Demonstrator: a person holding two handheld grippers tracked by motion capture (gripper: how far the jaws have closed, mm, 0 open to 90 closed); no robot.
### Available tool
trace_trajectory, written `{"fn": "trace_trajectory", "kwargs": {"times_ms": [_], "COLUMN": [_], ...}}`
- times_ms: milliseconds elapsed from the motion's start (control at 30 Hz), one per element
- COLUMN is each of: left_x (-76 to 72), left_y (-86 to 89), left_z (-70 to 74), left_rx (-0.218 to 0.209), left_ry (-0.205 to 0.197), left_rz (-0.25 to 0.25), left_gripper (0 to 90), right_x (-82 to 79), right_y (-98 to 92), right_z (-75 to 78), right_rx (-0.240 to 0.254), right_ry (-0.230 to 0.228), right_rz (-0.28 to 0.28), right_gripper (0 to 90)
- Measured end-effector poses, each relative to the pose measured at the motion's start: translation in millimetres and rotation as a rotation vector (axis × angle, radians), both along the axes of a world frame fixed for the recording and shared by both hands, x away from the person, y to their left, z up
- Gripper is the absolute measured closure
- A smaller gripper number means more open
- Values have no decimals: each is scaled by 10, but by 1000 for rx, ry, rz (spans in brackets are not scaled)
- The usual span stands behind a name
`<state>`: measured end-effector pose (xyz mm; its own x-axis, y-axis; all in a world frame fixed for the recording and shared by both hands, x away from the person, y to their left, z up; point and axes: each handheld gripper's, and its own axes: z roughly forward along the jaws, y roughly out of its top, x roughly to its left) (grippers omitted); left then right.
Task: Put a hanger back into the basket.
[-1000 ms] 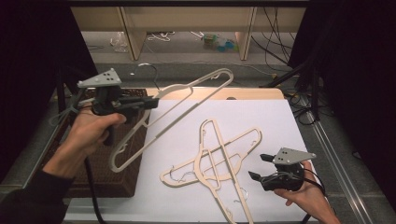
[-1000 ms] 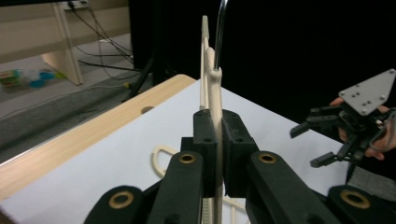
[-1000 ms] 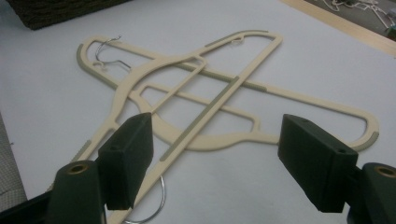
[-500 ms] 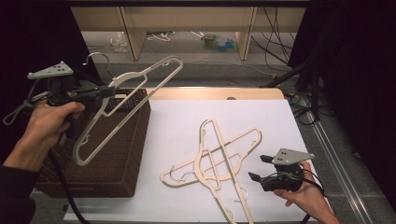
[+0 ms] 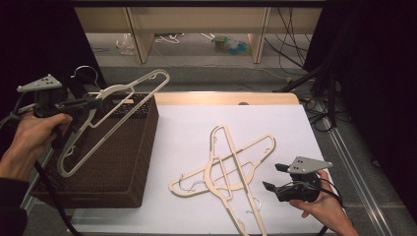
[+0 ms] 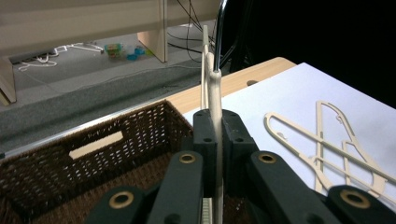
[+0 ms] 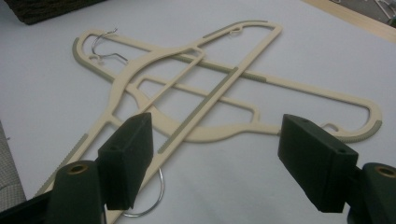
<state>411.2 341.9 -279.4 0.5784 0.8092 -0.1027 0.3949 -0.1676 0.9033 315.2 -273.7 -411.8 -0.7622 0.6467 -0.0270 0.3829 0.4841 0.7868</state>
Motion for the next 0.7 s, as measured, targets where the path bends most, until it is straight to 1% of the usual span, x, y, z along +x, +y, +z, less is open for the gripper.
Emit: {"fn": "trace_trajectory", "kwargs": {"times_ms": [67, 100, 167, 233, 267, 367, 433, 467, 500, 600, 700], "left_x": [2, 5, 5, 1, 1, -9, -11, -12, -13, -29, -40], "left_y": [44, 102, 169, 234, 234, 319, 373, 400, 426, 456, 484], "left_z": [-24, -39, -56, -77, -77, -120, -152, -167, -184, -237, -276], "left_rx": [5, 8, 2, 7, 7, 11, 13, 15, 15, 28, 20], "left_ry": [5, 5, 6, 11, 11, 21, 31, 32, 36, 45, 50], "left_rz": [-2, 3, 11, 22, 22, 34, 25, 26, 27, 30, 29], "left_gripper": [859, 859, 859, 859, 859, 859, 859, 859, 859, 859, 859], "right_x": [3, 3, 3, 11, 11, 9, 15, 9, 16, 16, 24], "right_y": [2, 2, -1, -3, -3, -5, -7, -7, -12, -19, -24], "right_z": [-5, -8, -9, -16, -16, -22, -23, -22, -21, -26, -31], "right_rx": [0, -1, 1, 0, 0, -4, -4, -3, -2, 0, -3], "right_ry": [-1, 0, 6, 2, 2, 7, 3, 11, 6, 9, 11], "right_rz": [3, 3, -3, -2, -2, -5, -1, -7, -2, -7, -7], "right_gripper": [278, 278, 278, 278, 278, 278, 278, 278, 278, 278, 278]}}
